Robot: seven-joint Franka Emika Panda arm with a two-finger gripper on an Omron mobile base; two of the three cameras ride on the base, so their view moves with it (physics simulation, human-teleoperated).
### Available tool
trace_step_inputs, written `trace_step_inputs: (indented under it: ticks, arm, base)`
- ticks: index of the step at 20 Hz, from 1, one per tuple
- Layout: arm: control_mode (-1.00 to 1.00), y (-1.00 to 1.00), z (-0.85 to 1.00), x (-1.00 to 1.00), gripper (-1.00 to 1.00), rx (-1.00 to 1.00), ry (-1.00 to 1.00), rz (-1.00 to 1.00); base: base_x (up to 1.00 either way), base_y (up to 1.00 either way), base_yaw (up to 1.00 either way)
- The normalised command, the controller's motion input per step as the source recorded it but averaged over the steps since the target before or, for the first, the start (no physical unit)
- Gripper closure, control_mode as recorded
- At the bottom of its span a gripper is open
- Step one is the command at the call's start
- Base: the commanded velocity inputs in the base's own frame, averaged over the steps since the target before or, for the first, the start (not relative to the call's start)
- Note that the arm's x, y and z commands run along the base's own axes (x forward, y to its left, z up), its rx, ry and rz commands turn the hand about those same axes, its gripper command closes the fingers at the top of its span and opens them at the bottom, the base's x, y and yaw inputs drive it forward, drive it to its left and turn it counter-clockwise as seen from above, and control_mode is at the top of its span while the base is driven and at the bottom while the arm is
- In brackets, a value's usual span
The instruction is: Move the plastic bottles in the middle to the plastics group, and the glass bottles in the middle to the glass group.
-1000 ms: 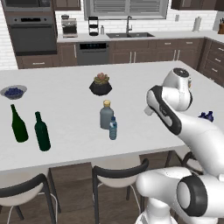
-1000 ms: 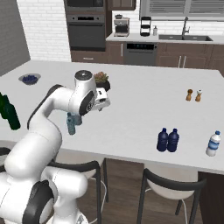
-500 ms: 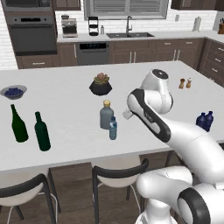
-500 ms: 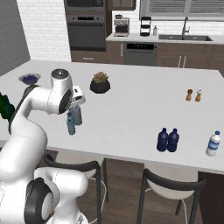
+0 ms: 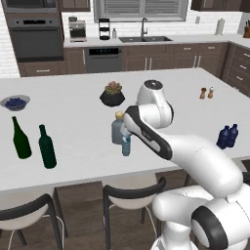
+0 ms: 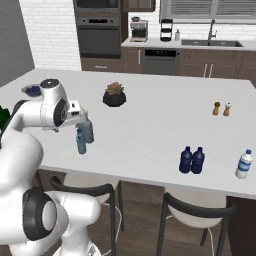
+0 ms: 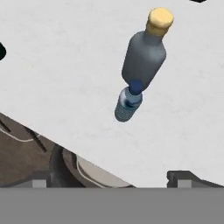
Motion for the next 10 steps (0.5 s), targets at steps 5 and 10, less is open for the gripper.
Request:
trace_step_inputs:
  ticks: [5,10]
  arm:
    - [-1.00,-0.05,-0.41,0.27,-1.00,-0.01,0.04,-0.15]
    - [-1.00,0.00,-0.47,0.49,-1.00,0.03,0.00,-0.01]
  base:
    - [0.00,0.00,0.00]
    - [0.00,0.00,0.00]
